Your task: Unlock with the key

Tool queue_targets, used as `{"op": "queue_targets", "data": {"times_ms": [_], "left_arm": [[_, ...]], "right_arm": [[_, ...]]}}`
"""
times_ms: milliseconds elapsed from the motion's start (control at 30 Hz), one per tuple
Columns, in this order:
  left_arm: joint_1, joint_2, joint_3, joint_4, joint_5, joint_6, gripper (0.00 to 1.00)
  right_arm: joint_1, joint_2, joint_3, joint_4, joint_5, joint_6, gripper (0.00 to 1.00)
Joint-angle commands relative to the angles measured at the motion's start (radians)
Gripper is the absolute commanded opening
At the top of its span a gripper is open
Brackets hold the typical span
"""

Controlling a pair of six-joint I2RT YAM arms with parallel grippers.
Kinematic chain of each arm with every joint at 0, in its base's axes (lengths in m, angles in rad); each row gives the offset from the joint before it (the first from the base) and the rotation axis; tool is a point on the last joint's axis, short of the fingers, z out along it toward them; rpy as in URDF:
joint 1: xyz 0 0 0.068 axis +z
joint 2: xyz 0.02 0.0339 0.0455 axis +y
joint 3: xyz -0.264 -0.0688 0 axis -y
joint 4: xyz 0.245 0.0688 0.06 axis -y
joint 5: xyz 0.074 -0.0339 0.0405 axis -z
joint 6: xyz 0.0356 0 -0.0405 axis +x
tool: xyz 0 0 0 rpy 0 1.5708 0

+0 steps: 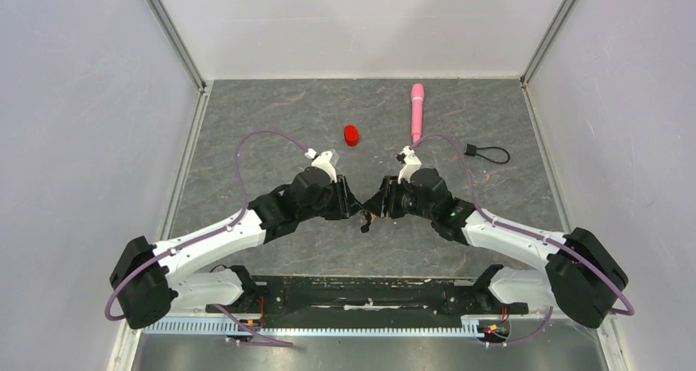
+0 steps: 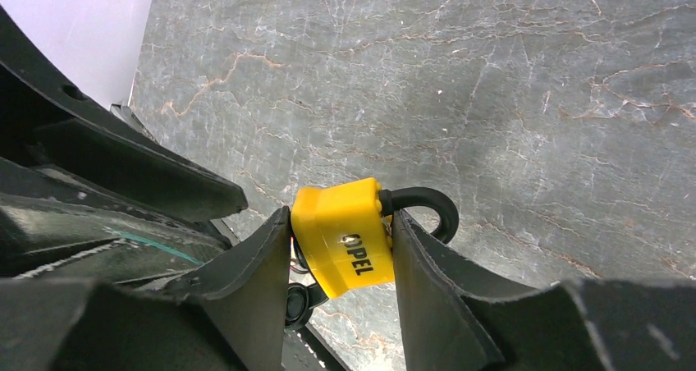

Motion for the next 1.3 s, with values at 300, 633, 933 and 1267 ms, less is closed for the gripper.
{"op": "queue_targets", "data": {"times_ms": [300,633,933,1267], "left_arm": [[-0.011,0.070,-0.022,0.129,0.003,-0.084,0.33],[-0.011,0.034,-0.045,0.122,0.011,-0.085,0.30],[-0.011,0.011,-0.054,0.128,0.014,-0.084,0.30],[-0.013,0.050,-0.036,0.178,0.030,-0.085,0.25]], "right_arm": [[0.002,-0.051,0.047,0.064,0.018,0.026,0.00],[-0.007,-0.068,0.035,0.065,0.031,0.031,0.00],[-0.025,-0.085,0.027,0.062,0.032,0.032,0.00],[-0.025,-0.086,0.021,0.074,0.022,0.036,0.00]]}}
